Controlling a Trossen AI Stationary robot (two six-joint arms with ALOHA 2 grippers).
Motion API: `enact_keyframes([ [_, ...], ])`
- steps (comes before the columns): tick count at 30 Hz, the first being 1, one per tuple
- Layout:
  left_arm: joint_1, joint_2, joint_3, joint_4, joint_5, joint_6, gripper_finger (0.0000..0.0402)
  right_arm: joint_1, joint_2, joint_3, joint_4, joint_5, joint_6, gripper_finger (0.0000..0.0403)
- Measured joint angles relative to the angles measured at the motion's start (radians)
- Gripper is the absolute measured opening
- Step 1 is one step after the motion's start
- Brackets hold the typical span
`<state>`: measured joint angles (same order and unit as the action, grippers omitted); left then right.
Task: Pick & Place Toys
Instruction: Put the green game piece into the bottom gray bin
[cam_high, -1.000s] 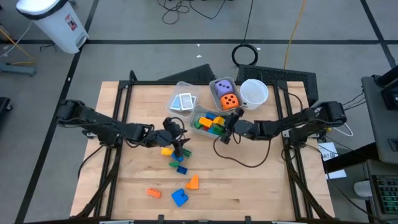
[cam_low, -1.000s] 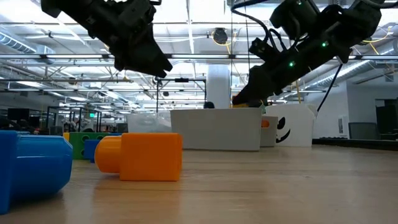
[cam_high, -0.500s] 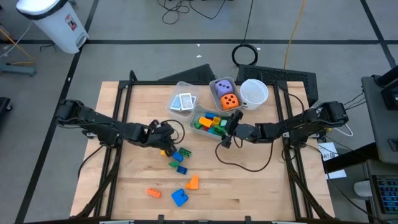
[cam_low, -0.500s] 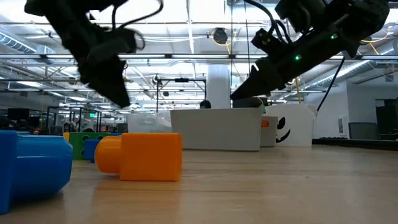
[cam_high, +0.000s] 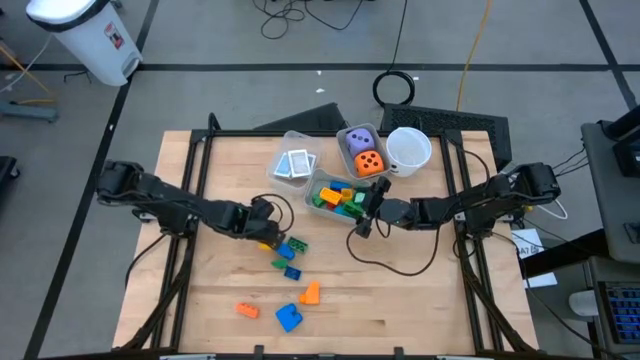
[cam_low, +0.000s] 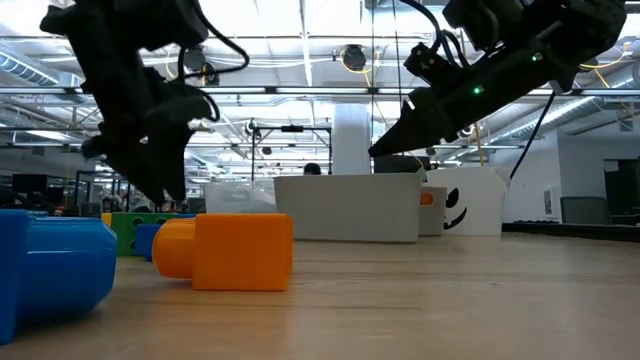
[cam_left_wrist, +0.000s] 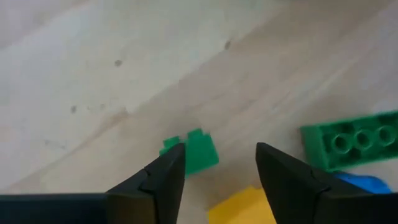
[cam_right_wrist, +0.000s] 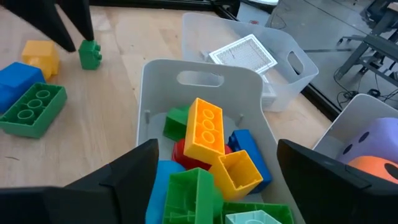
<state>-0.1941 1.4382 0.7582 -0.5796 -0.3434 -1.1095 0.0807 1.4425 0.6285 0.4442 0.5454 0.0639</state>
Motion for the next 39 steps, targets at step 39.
enact_keyframes([
  [39, 0.092, 0.037, 0.025, -0.133, 0.041, 0.018, 0.0274, 0.000, 0.001, 0.000, -0.009, -0.031, 0.025, 0.0306],
])
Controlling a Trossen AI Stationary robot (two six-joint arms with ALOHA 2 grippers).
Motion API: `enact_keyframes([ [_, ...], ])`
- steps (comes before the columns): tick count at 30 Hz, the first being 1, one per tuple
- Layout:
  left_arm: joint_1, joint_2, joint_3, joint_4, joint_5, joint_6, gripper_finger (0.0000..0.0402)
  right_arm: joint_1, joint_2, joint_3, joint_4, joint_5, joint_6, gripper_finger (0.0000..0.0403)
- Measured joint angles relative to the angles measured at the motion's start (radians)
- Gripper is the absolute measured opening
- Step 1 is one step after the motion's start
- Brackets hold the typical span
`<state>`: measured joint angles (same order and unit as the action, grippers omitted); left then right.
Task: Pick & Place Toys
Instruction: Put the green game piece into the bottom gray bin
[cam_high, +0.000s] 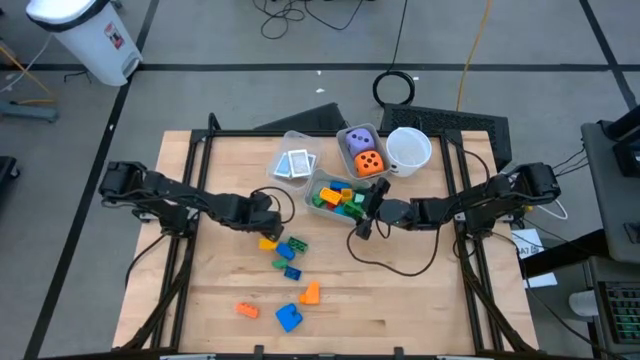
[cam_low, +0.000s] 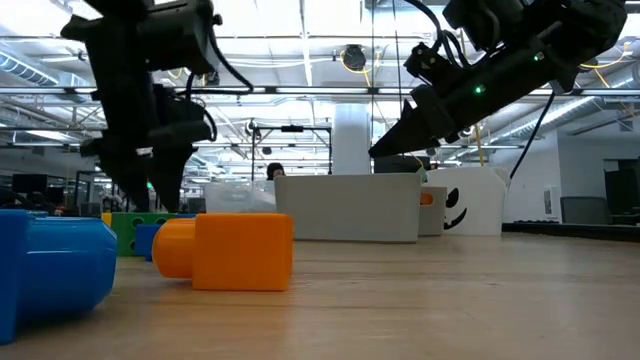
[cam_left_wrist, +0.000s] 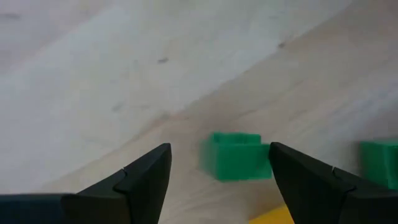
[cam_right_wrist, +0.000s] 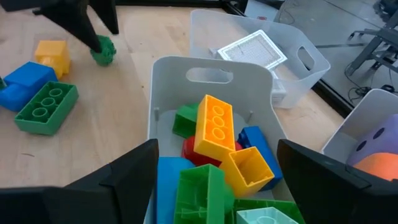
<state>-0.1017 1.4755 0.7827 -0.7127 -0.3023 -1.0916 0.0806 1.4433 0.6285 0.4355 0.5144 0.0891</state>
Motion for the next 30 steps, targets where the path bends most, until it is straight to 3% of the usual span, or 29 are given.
enact_keyframes([
  [6, 0.015, 0.001, -0.048, 0.134, 0.050, 0.070, 0.0273, 0.000, 0.000, 0.000, 0.007, 0.000, -0.001, 0.0306],
  [20, 0.017, 0.002, -0.067, 0.136, 0.020, 0.097, 0.0273, 0.000, 0.000, 0.000, 0.008, 0.000, -0.003, 0.0306],
  [30, 0.038, 0.002, -0.067, 0.142, 0.033, -0.162, 0.0273, 0.000, 0.000, 0.000, 0.008, 0.000, -0.003, 0.0306],
])
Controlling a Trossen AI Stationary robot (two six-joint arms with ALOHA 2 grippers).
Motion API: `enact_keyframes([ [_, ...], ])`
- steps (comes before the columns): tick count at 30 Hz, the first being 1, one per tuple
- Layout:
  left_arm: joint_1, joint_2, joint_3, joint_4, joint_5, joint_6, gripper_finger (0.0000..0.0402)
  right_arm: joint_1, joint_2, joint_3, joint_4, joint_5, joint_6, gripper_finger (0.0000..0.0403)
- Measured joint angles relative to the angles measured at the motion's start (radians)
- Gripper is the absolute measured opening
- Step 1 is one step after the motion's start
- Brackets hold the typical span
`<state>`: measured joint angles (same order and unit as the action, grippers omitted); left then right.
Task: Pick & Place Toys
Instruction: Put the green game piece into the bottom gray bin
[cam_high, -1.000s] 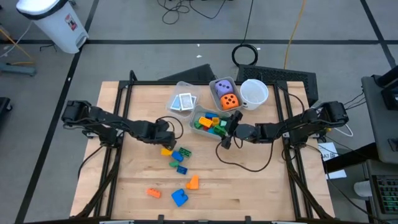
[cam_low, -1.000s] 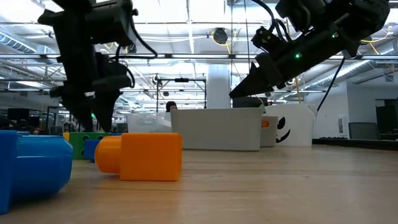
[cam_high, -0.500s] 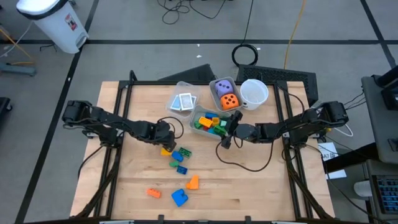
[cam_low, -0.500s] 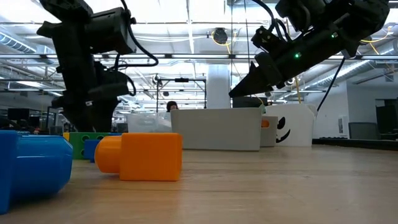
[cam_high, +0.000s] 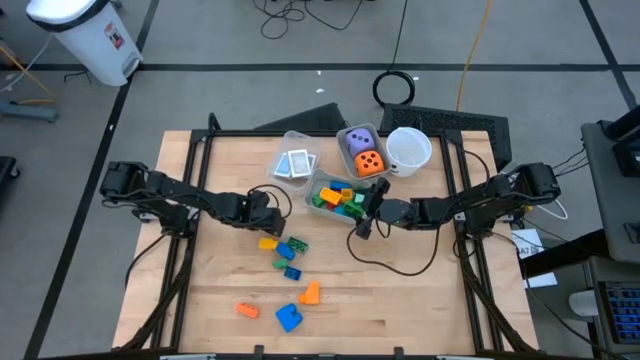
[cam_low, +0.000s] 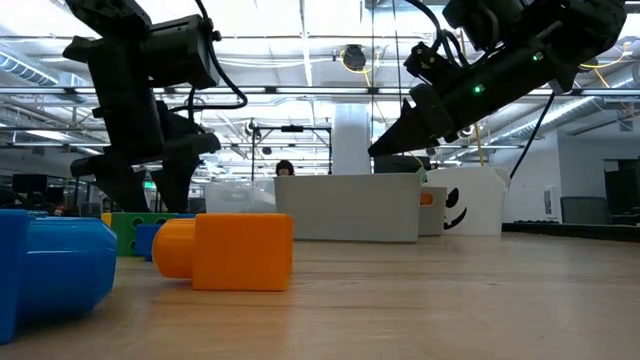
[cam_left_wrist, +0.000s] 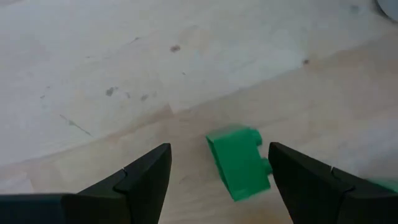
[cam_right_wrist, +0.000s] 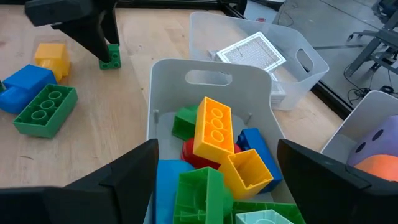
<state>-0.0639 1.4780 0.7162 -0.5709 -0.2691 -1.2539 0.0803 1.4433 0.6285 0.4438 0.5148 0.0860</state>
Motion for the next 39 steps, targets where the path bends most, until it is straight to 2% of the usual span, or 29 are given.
enact_keyframes([
  [5, 0.011, 0.010, 0.001, 0.001, 0.041, -0.010, 0.0255, 0.000, 0.000, 0.000, 0.000, 0.000, 0.000, 0.0306],
  [16, 0.055, 0.056, 0.002, 0.024, 0.061, 0.090, 0.0107, 0.000, 0.000, 0.000, 0.000, 0.004, 0.000, 0.0306],
  [23, 0.064, 0.058, 0.004, 0.070, 0.061, 0.220, 0.0103, 0.000, 0.000, 0.000, 0.010, 0.004, -0.006, 0.0306],
  [29, 0.039, 0.058, 0.079, 0.195, 0.060, 0.369, 0.0106, 0.002, 0.000, 0.000, 0.093, 0.001, -0.030, 0.0306],
  [35, -0.021, 0.058, 0.139, 0.478, 0.061, 0.555, 0.0104, 0.024, 0.000, 0.000, 0.106, -0.164, -0.150, 0.0303],
  [39, -0.058, 0.058, 0.143, 0.736, 0.069, 0.668, 0.0107, 0.070, 0.000, 0.000, 0.118, -0.204, -0.298, 0.0295],
])
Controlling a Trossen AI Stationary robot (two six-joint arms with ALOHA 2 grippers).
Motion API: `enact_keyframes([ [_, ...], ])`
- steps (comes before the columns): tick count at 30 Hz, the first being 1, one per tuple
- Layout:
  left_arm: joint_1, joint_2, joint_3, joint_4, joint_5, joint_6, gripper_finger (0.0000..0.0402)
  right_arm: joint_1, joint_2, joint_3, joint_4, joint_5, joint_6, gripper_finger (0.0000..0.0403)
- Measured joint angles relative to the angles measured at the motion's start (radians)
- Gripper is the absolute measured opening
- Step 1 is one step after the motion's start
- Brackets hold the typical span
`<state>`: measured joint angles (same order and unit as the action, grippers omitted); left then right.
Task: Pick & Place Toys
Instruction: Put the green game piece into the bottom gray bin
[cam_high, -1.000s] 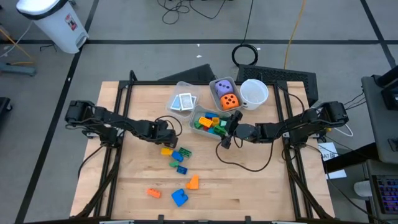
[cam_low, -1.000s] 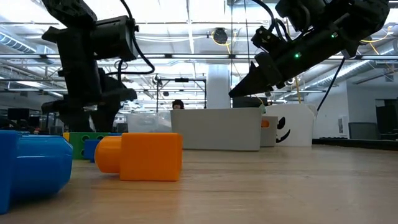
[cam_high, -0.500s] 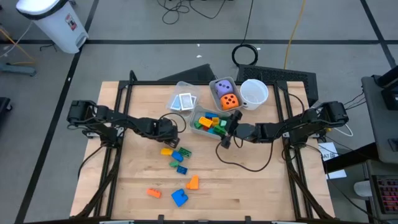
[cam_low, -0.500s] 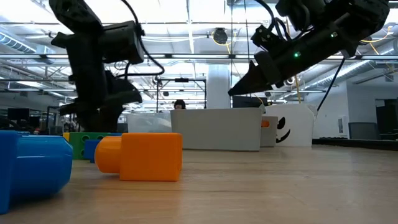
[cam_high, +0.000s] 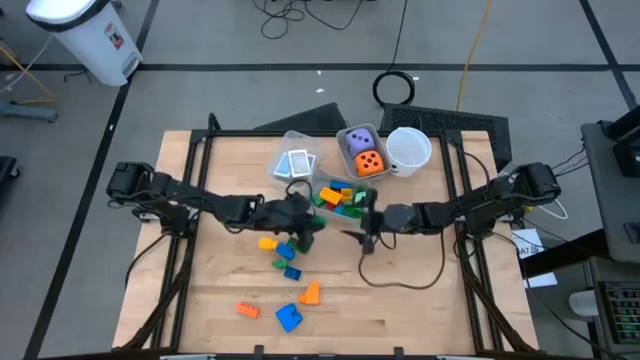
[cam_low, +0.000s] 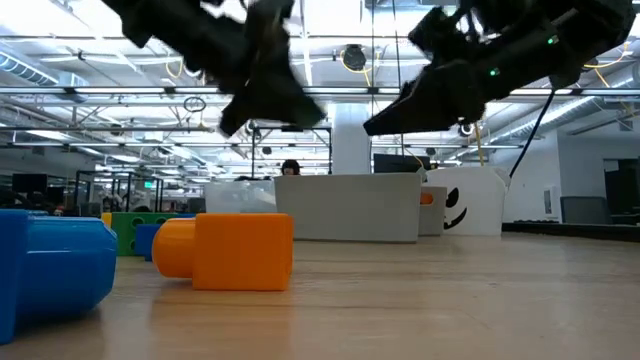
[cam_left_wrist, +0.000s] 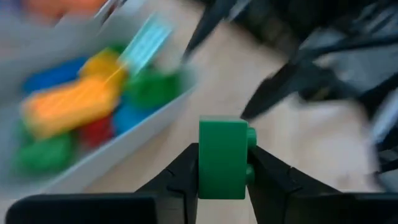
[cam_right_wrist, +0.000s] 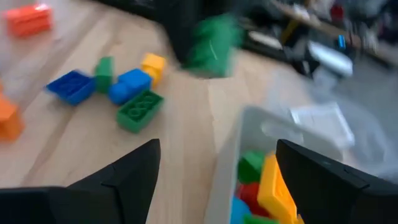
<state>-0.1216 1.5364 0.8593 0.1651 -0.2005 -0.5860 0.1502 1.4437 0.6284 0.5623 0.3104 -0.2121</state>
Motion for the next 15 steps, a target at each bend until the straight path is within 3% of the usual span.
enact_keyframes([
  [5, -0.022, 0.000, 0.000, 0.195, 0.017, 0.034, 0.0106, 0.088, 0.001, 0.000, 0.104, 0.030, -0.238, 0.0284],
  [11, -0.040, 0.000, 0.000, 0.268, 0.036, -0.003, 0.0108, 0.167, 0.020, 0.000, 0.294, 0.199, -0.418, 0.0271],
  [15, -0.051, 0.011, 0.000, 0.314, 0.036, -0.023, 0.0111, 0.186, 0.061, 0.000, 0.392, 0.216, -0.489, 0.0264],
])
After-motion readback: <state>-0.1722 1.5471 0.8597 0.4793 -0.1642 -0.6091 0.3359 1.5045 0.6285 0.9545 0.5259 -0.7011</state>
